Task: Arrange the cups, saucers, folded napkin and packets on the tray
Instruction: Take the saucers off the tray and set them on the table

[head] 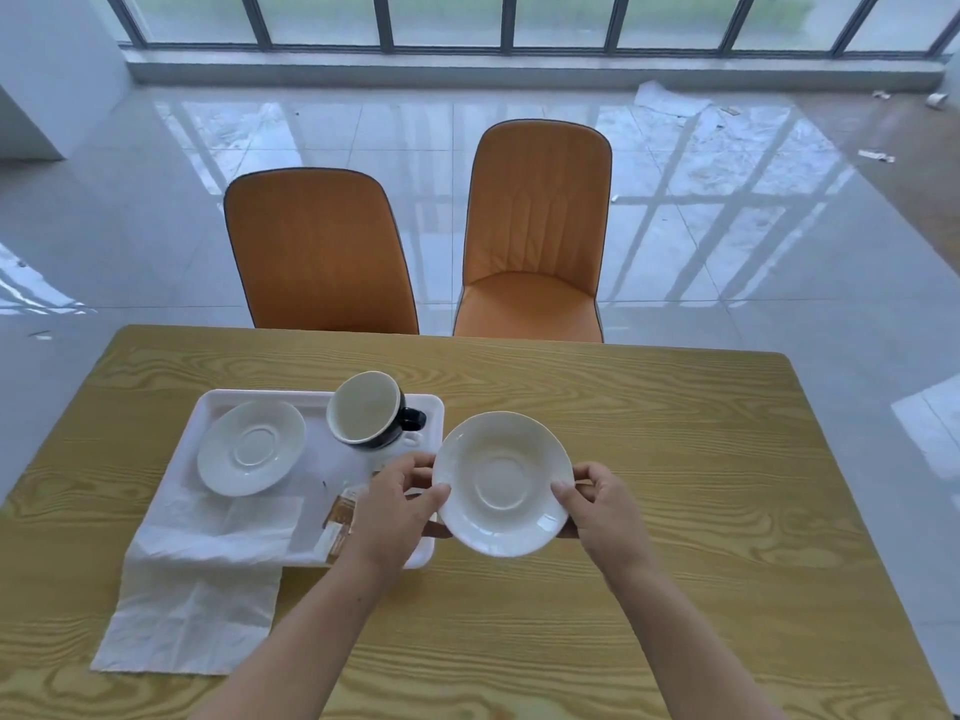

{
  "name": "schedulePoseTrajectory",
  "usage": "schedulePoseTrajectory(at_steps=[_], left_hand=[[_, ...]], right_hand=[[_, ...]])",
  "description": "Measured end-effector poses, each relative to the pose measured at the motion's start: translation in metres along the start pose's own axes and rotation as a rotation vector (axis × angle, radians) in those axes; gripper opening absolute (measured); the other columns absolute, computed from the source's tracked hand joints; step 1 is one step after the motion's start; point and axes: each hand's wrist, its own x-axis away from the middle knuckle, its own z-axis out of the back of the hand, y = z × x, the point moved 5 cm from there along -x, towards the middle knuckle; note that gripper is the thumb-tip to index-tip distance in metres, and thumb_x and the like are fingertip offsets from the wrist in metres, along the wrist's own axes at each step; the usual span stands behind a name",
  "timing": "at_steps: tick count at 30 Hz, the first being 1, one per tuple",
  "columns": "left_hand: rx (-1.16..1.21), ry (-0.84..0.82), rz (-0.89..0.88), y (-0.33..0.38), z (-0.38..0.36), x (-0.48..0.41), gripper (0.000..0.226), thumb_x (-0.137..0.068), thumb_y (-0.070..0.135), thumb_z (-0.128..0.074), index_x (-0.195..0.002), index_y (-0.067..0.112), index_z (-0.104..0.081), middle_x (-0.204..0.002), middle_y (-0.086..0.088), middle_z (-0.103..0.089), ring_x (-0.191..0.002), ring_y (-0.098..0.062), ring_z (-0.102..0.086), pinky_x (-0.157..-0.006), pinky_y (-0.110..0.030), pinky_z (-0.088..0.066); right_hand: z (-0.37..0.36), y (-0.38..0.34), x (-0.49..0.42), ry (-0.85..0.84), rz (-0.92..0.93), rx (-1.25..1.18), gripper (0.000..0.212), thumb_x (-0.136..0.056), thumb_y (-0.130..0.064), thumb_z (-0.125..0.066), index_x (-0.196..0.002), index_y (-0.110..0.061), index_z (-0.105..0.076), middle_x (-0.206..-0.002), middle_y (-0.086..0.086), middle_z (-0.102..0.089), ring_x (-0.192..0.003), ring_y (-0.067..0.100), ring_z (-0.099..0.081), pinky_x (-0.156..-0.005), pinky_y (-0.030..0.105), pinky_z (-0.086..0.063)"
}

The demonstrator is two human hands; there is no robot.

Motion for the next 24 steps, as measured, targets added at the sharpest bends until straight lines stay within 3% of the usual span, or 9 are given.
schedulePoseTrajectory(at_steps=[4, 10, 16, 24], left_hand=[[0.001, -0.023, 0.057, -0.007, -0.013, -0.033, 0.020, -0.094, 0.006, -0.061, -0.111, 0.017, -0.065, -0.101, -0.020, -0.066, -0.084, -0.027, -0.072, -0.065, -0.039, -0.062], [-0.187, 0.055, 0.034, -0.013, -0.031, -0.072, 0.021, -0.095, 0.010, -0.058, -0.102, 0.029, -0.061, -0.090, -0.010, -0.062, -0.060, -0.023, -0.067, -0.054, -0.034, -0.059], [-0.282, 0.119, 0.046, -0.023, -0.035, -0.097, 0.020, -0.094, 0.013, -0.058, -0.109, 0.027, -0.060, -0.088, -0.007, -0.061, -0.064, -0.018, -0.066, -0.046, -0.022, -0.053], [-0.293, 0.139, 0.091, -0.034, -0.039, -0.115, 0.021, -0.095, 0.014, -0.057, -0.108, 0.030, -0.058, -0.087, -0.008, -0.064, -0.068, -0.019, -0.069, -0.049, -0.022, -0.054]], right_hand=[[0.007, 0.008, -0.031, 0.068, -0.036, 0.052, 0.008, -0.095, -0.015, -0.060, -0.102, -0.010, -0.062, -0.082, 0.011, -0.076, -0.076, 0.027, -0.074, -0.064, 0.037, -0.062], [0.011, 0.020, -0.073, 0.125, -0.064, 0.118, 0.006, -0.094, -0.012, -0.056, -0.098, -0.012, -0.061, -0.088, 0.015, -0.074, -0.081, 0.030, -0.073, -0.071, 0.047, -0.063], [0.012, 0.028, -0.104, 0.135, -0.103, 0.147, 0.004, -0.094, -0.012, -0.058, -0.095, -0.013, -0.062, -0.093, 0.012, -0.070, -0.084, 0.028, -0.071, -0.067, 0.043, -0.064], [0.011, 0.035, -0.127, 0.183, -0.103, 0.210, 0.008, -0.091, -0.013, -0.061, -0.086, -0.019, -0.063, -0.083, 0.006, -0.069, -0.073, 0.023, -0.070, -0.052, 0.030, -0.060]])
